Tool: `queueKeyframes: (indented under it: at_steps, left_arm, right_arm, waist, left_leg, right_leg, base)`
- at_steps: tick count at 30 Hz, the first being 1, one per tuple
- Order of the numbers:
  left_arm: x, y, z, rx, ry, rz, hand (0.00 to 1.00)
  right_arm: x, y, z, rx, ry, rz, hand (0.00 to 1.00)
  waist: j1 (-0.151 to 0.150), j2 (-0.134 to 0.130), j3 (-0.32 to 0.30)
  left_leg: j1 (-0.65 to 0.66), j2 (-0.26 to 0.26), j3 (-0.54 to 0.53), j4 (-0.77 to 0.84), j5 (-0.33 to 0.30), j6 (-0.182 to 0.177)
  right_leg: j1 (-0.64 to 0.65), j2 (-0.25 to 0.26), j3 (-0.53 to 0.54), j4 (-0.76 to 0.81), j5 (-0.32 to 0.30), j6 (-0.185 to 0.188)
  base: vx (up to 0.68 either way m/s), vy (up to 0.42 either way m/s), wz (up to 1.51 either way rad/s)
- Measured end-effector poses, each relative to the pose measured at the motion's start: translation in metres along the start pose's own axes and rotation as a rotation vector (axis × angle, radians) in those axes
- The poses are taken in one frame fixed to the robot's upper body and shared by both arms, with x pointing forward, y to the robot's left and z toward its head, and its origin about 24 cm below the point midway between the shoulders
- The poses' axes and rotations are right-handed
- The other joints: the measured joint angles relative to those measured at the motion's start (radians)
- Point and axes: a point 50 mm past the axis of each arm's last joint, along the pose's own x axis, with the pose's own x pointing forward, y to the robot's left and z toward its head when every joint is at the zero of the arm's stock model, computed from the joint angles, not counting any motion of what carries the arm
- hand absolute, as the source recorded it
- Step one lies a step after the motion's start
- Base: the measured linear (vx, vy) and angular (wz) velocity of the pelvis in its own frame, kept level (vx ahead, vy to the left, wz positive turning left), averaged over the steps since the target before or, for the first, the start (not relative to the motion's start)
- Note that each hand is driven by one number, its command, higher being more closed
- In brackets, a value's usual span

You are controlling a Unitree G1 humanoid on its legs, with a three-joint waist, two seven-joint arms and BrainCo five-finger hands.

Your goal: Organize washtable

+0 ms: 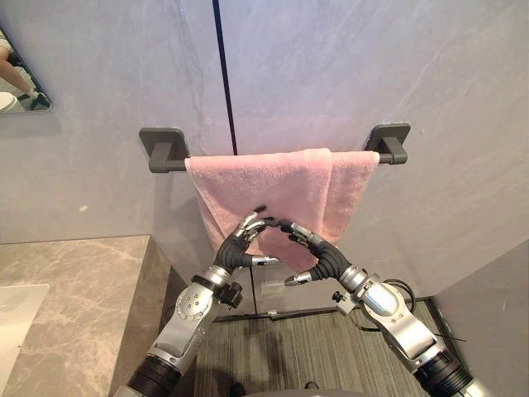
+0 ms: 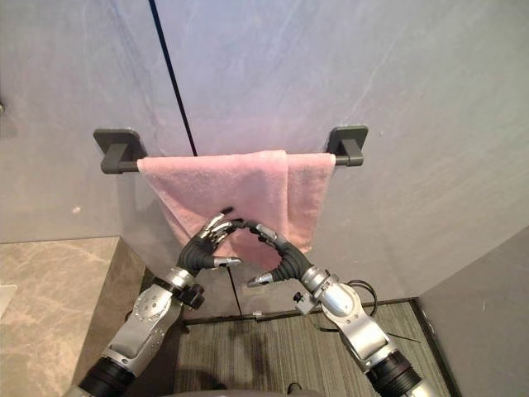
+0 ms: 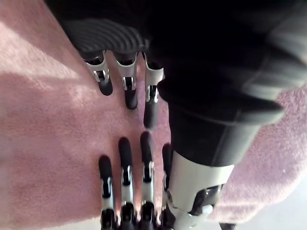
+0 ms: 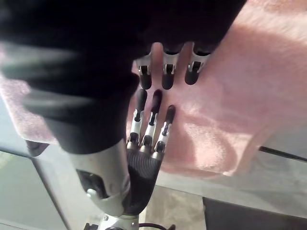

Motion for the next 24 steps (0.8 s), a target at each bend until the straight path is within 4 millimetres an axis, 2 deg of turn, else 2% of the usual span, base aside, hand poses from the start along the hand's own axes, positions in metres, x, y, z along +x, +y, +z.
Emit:
queueKeyframes:
  at_steps: [13,21,24]
  left_arm:
    - [0.001,0.021,-0.003,0.068,0.015,0.145,0.00]
    - [-0.002,0.044,0.003,0.099,-0.003,0.239,0.00]
    - [-0.004,0.049,0.004,0.102,-0.006,0.263,0.00]
  right_arm:
    - [-0.001,-0.015,-0.010,-0.073,0.055,-0.076,0.00]
    - [-0.013,-0.052,-0.009,-0.079,0.059,-0.250,0.00]
    - [-0.016,-0.059,-0.008,-0.064,0.051,-0.288,0.00]
  waist:
    - [-0.003,-0.005,-0.002]
    - [-0.003,-0.005,-0.002]
    - [-0.003,-0.006,-0.002]
  left_leg:
    - [-0.011,0.000,0.002,0.000,0.000,0.000]
    - [-0.011,0.000,0.002,0.000,0.001,0.000]
    - [-0.011,0.000,0.002,0.000,0.001,0.000]
  right_leg:
    - [-0.009,0.000,0.003,-0.006,0.006,0.000]
    - [-0.009,0.000,0.003,-0.006,0.007,0.001]
    - [-0.009,0.000,0.003,-0.006,0.007,0.001]
  base:
    - [0.00,-0.001,0.00]
    - [0.00,0.000,0.00]
    - [0.00,0.000,0.00]
